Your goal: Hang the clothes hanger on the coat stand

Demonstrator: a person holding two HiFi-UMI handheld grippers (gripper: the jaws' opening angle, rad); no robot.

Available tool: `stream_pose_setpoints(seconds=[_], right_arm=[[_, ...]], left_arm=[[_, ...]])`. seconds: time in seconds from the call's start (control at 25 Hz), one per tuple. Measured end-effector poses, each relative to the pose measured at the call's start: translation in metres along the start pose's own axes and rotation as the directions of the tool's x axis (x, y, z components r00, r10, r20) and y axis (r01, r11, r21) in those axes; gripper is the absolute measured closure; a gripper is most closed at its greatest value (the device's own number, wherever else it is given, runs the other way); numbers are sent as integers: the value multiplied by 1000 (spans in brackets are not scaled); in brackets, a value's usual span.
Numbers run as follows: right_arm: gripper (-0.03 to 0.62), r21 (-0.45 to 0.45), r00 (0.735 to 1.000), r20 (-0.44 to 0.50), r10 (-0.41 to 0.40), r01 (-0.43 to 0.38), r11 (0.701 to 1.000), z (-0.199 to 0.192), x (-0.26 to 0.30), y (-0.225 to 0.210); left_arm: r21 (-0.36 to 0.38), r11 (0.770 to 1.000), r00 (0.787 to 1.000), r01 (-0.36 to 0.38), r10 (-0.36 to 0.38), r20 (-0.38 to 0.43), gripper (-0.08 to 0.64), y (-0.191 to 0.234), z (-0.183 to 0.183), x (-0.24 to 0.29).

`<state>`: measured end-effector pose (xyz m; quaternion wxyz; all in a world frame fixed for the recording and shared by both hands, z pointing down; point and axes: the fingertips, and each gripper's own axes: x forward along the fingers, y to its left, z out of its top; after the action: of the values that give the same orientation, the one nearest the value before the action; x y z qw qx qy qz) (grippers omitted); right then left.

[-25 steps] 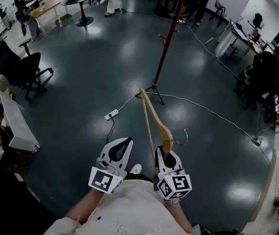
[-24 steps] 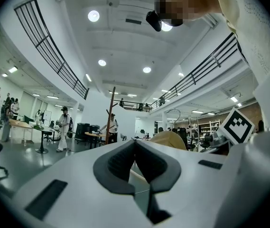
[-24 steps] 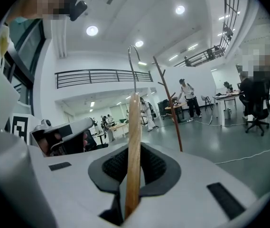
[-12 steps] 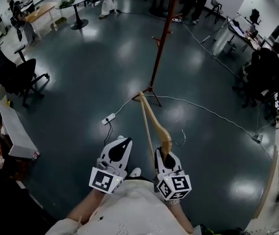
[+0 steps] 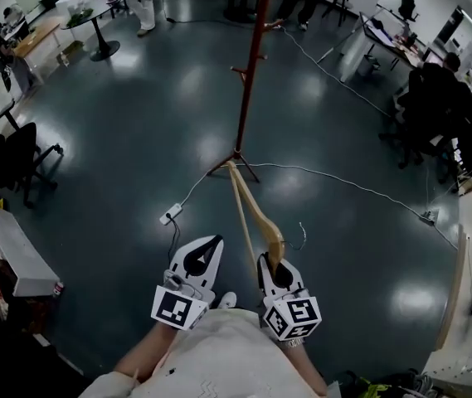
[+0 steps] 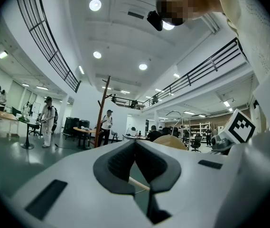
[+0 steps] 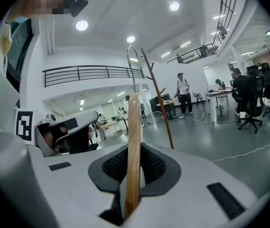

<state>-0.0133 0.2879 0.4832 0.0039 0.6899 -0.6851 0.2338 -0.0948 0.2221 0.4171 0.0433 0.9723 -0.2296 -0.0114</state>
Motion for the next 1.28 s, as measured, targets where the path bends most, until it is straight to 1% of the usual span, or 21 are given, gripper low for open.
stream_pose_setpoints(seconds=[0.12, 0.2, 0.28, 0.36, 0.48, 0.68, 0.84, 0.96, 1.04, 1.16, 1.24, 1.28], right_arm=[[534, -3, 1000, -6, -4, 4, 1000, 9, 29, -1], [535, -7, 1000, -10, -7, 7, 1000, 16, 51, 2], [535, -4, 1000, -14, -15, 15, 1000, 24, 71, 1], [535, 3, 1000, -16, -24, 24, 1000, 33, 90, -1], [534, 20, 999, -24, -37, 38, 999, 41, 117, -2], [535, 38, 998, -39, -58, 60, 998, 56, 167, -2], [534, 44, 998, -21, -55, 56, 997, 71, 204, 7], [535, 49, 998, -15, -58, 59, 997, 75, 226, 18], [534, 43, 998, -20, -64, 65, 997, 74, 239, 26], [534, 40, 997, -32, -65, 66, 997, 74, 252, 32], [535, 48, 997, -41, -68, 70, 996, 77, 257, 27], [535, 48, 996, -46, -73, 76, 996, 77, 259, 23]], left_arm=[[-25, 1000, 1000, -1, 1, 14, 548, 28, 3, 20], [-17, 1000, 1000, 8, -8, 1, 548, 50, 4, 31], [-25, 1000, 1000, 16, -15, 13, 548, 70, 10, 47], [-37, 999, 999, 30, -29, 27, 548, 86, 18, 64], [-28, 998, 998, 65, -64, 16, 548, 110, 20, 81], [-47, 996, 996, 81, -80, 30, 548, 152, 27, 108], [-50, 994, 995, 97, -96, 30, 548, 190, 33, 123], [-53, 993, 993, 109, -106, 52, 548, 218, 38, 131], [-51, 992, 992, 115, -112, 51, 548, 237, 37, 133], [-70, 991, 991, 118, -113, 76, 548, 251, 43, 136], [-70, 989, 989, 134, -129, 68, 548, 249, 41, 142], [-86, 987, 989, 137, -131, 73, 548, 246, 41, 145]])
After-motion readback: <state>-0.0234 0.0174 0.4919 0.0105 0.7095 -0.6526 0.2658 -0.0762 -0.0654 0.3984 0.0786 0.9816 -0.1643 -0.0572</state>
